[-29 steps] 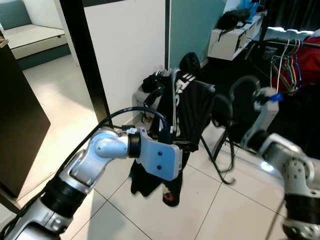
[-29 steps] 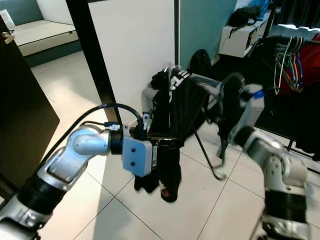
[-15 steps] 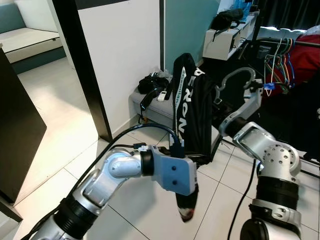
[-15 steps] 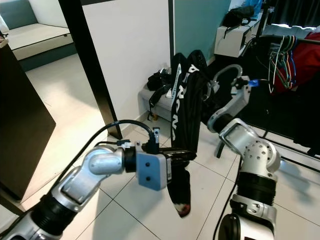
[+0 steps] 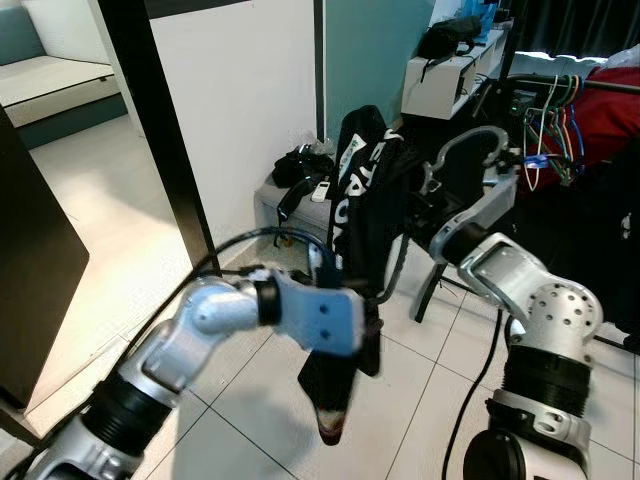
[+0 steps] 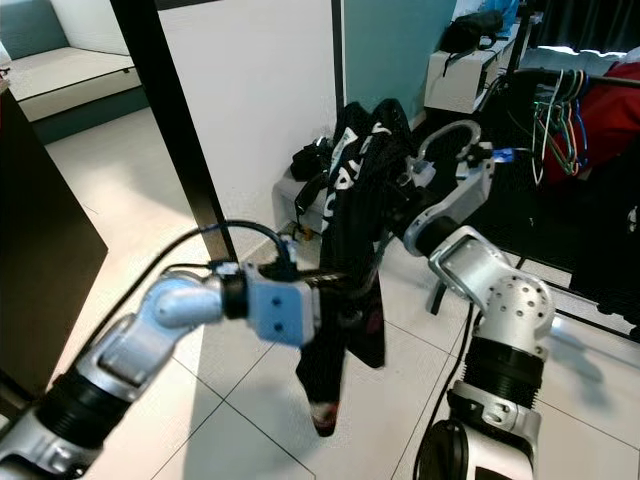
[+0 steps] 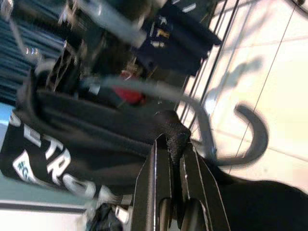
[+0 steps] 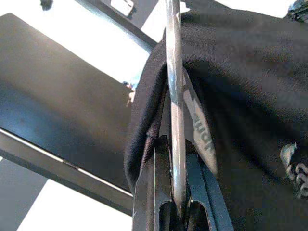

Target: Hang hanger

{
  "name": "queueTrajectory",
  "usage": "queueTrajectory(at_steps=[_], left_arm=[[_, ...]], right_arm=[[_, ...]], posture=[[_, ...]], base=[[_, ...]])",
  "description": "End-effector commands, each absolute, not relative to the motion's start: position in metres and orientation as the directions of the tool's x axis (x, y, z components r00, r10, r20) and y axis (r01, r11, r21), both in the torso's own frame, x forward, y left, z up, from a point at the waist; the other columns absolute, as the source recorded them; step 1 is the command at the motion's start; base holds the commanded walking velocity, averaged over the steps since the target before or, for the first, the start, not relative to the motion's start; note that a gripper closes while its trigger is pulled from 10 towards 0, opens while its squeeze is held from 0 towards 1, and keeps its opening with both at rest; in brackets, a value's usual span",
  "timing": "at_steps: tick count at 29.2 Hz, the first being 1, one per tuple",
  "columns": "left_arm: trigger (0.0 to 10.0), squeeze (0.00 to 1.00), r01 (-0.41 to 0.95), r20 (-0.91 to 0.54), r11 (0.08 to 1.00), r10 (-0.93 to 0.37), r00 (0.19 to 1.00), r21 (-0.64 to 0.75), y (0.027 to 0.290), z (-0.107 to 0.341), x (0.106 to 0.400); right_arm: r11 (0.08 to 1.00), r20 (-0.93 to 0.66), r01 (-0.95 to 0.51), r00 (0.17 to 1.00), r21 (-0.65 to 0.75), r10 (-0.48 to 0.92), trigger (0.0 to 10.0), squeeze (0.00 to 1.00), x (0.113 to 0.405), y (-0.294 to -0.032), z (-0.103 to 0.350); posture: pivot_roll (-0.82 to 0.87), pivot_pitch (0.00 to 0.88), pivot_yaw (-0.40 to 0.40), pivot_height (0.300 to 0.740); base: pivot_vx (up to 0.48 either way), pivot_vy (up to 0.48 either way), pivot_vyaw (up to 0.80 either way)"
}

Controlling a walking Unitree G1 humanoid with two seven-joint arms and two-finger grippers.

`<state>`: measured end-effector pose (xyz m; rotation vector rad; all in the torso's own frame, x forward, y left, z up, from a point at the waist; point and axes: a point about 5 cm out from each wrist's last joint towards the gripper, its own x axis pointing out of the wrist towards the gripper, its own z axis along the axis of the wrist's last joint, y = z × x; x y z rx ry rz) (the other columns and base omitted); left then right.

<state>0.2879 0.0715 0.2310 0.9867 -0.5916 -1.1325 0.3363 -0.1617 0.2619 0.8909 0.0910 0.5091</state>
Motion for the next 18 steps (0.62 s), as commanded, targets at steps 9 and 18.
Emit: queueTrajectory(at_steps=[9,18], left_arm=[[10.0,0.00,0.362,-0.076,0.158,-0.827,0.556,0.919,0.124,0.248,0.310],[10.0,0.00,0.397,-0.083,0.153,-0.851,0.518,0.905,0.114,0.238,0.301]], right_arm=[[0.612,0.168,-0.290,0.954,0.736,0.249,10.0,0.00,0.341,-0.185,0.272],[0.476,0.254,-0.255,0.965,0.842,0.067,10.0,0.00,0.346,-0.206,0.286]], posture=[[-0.06,0.070,0.036,0.740],[-0.06,0.072,0.035,0.740]], base=[[0.000,0.000,0.00],[0.000,0.000,0.00]])
